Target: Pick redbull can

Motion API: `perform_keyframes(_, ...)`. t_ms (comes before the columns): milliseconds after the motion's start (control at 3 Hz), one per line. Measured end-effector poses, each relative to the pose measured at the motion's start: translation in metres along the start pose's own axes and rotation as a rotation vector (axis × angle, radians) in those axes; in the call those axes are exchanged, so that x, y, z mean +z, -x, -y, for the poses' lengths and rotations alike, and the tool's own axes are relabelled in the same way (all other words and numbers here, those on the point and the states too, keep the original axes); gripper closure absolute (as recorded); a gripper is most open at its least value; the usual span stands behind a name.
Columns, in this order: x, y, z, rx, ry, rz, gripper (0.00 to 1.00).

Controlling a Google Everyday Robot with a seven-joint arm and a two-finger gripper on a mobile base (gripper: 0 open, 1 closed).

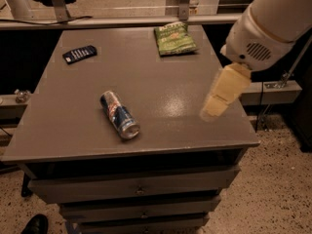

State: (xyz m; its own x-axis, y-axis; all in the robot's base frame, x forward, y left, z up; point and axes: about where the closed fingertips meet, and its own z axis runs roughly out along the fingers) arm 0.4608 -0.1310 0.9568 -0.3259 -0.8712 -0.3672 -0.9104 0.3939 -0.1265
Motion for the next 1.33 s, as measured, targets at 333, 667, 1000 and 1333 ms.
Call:
perform_keyframes(333,0.032,0.056,-0.014,0.083,0.046,0.084,0.0)
perform_keyframes(667,0.065,0.104,-0.038,0.119,0.066,0.148,0.0)
perform_keyframes(1000,0.102,0.142,-0.063,0.137,0.074,0.18,0.0)
perform_keyframes(1333,0.135,0.165,-0.077,0.151,0.075,0.161,0.0)
